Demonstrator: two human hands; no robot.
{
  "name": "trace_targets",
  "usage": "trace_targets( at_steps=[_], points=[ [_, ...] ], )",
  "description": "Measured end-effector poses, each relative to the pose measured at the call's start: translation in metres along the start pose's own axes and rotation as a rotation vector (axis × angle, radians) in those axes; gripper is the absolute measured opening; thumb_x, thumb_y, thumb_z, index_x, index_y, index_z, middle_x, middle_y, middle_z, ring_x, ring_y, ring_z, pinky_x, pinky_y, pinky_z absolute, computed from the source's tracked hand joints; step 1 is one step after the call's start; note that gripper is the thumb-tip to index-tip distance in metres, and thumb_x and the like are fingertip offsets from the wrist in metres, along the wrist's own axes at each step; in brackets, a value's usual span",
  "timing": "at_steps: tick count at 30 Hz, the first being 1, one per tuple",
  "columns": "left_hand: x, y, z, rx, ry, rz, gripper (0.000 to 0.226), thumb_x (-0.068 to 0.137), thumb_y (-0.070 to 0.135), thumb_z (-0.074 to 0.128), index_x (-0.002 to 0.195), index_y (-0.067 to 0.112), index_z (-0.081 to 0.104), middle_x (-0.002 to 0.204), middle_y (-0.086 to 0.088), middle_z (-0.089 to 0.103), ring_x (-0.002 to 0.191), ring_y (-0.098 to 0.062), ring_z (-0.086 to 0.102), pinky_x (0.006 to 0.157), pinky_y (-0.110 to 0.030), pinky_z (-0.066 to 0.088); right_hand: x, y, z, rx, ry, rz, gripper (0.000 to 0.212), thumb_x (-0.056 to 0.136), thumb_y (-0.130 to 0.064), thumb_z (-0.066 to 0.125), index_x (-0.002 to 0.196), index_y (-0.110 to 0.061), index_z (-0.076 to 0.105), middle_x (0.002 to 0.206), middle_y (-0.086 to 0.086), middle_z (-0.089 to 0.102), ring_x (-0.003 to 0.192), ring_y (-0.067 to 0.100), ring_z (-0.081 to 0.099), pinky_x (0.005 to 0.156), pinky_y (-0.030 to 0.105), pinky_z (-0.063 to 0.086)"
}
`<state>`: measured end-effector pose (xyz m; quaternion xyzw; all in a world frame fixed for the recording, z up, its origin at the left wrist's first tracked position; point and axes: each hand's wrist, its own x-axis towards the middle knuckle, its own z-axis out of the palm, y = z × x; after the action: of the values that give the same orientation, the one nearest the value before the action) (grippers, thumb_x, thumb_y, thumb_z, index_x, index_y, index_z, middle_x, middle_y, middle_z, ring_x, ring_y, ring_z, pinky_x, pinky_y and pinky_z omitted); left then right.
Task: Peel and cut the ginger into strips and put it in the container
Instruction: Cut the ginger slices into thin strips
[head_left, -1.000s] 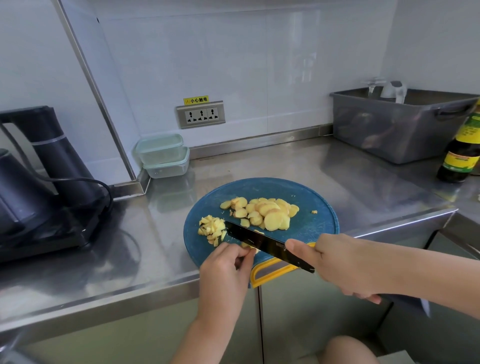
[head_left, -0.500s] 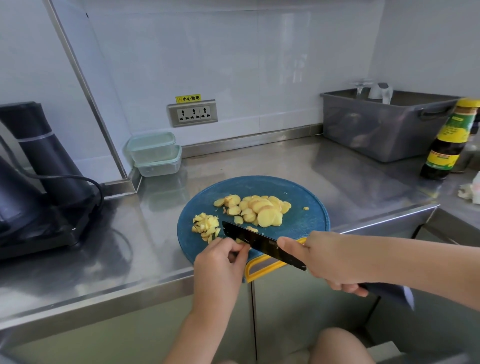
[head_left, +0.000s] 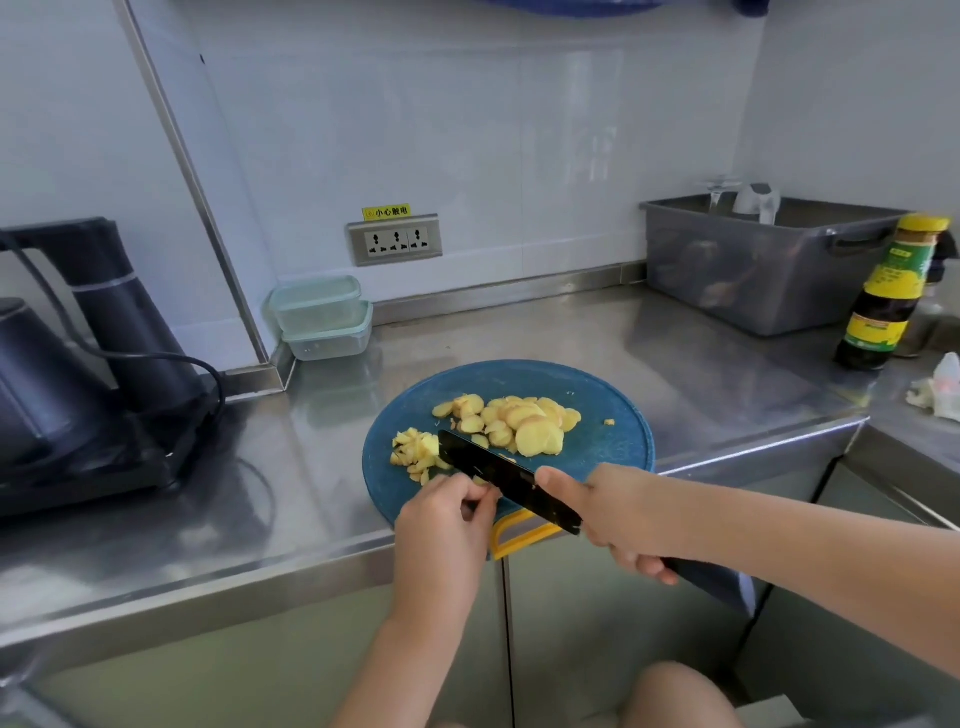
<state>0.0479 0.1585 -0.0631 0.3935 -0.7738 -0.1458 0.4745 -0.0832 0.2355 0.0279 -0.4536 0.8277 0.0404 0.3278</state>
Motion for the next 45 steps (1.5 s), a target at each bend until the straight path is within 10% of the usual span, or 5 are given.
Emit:
trace_targets(
  at_steps=[5, 18, 36, 45],
  points=[
    [-0.001, -0.004, 0.002, -0.014, 0.005, 0.035, 0.020, 0.070, 0.013, 0.082, 0.063, 0.018, 0.065, 0.060, 0.017, 0.049, 0.055, 0.002, 0.049, 0.049, -0.004, 0.036, -0.009, 0.033, -0.003, 0.343, 0.074, -0.131, 0.059, 0.096, -0.062, 0.031, 0.086, -0.006, 0.049, 0.052, 0.002, 0.043, 0.039, 0.012, 0.038, 0.042, 0.025, 0.033],
    [0.001, -0.012, -0.002, 0.008, -0.042, 0.116, 0.014, 0.071, 0.012, 0.081, 0.068, 0.016, 0.068, 0.063, 0.014, 0.053, 0.053, 0.001, 0.047, 0.049, -0.013, 0.043, -0.008, 0.051, 0.000, 0.158, 0.204, -0.148, 0.063, 0.092, -0.068, 0.020, 0.068, -0.016, 0.045, 0.057, -0.001, 0.048, 0.048, 0.009, 0.044, 0.051, 0.023, 0.038],
    [0.000, -0.014, -0.005, 0.011, -0.079, 0.157, 0.011, 0.071, 0.010, 0.080, 0.075, 0.015, 0.071, 0.070, 0.017, 0.055, 0.064, 0.001, 0.052, 0.055, -0.006, 0.042, -0.022, 0.020, -0.015, 0.110, -0.008, 0.008, 0.064, 0.090, -0.070, 0.020, 0.066, -0.013, 0.036, 0.055, 0.004, 0.038, 0.040, 0.016, 0.038, 0.043, 0.023, 0.039],
    [-0.001, -0.012, -0.004, 0.039, -0.067, 0.156, 0.015, 0.070, 0.007, 0.081, 0.072, 0.015, 0.068, 0.070, 0.014, 0.056, 0.058, 0.001, 0.050, 0.054, -0.011, 0.043, -0.016, 0.034, 0.002, 0.123, 0.168, -0.261, 0.058, 0.094, -0.063, 0.016, 0.067, -0.019, 0.041, 0.060, -0.003, 0.044, 0.050, 0.006, 0.038, 0.052, 0.018, 0.033]
  ],
)
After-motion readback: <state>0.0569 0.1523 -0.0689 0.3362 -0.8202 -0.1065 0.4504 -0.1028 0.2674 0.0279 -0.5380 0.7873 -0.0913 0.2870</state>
